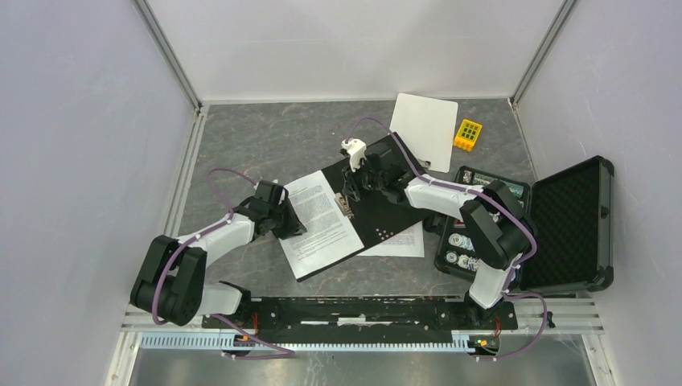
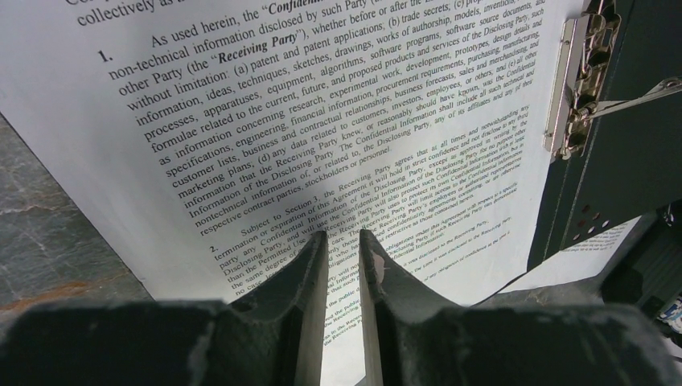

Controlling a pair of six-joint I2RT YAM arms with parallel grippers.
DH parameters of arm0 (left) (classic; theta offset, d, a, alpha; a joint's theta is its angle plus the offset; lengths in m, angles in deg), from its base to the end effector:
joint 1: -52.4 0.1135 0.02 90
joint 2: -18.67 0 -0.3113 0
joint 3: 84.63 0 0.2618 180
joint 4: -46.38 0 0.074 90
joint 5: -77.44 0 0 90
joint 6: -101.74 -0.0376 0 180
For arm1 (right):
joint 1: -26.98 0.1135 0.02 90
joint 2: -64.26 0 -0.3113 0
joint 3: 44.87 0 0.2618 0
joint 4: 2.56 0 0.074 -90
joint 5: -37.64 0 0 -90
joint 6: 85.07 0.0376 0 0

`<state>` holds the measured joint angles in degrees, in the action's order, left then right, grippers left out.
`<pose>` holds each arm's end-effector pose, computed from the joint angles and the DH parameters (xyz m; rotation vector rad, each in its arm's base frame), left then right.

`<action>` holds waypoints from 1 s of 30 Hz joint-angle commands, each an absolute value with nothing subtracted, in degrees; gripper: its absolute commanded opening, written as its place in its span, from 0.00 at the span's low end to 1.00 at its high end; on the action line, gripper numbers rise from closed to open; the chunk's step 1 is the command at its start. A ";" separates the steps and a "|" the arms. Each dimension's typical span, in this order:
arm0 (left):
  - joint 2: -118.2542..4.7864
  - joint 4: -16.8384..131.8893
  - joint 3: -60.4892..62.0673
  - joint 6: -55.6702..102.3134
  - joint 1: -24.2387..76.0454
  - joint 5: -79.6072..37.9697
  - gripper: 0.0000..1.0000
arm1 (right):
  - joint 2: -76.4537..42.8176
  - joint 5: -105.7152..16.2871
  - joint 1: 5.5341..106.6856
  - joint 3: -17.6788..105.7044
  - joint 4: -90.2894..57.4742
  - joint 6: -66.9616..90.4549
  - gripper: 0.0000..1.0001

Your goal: Put the files into the folder

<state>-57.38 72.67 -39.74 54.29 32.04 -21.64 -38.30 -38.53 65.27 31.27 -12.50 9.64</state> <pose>0.2124 -0.0852 0.1865 -0.4542 2.6387 -0.5891 0.3171 0.2618 0.2353 -0.7873 2.1284 0.6753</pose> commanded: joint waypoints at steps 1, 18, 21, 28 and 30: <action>-58.18 70.97 -40.49 52.26 32.13 -20.60 0.27 | -39.42 -36.52 65.04 33.58 -9.75 10.74 0.31; -58.03 70.69 -40.53 52.46 32.10 -20.56 0.26 | -39.78 -36.79 64.75 33.85 -7.64 11.99 0.31; -58.04 70.65 -40.58 52.53 32.10 -20.72 0.26 | -39.99 -36.08 64.77 34.16 -7.85 12.07 0.24; -58.28 70.57 -40.38 52.44 32.10 -20.91 0.26 | -40.72 -36.01 64.67 34.00 -7.73 12.15 0.11; -58.33 70.55 -40.46 52.48 32.15 -20.86 0.26 | -41.10 -35.94 64.68 34.14 -7.80 12.17 0.09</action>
<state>-57.60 71.68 -39.96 54.29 32.04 -21.68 -40.49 -36.26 65.07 31.95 -9.73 11.85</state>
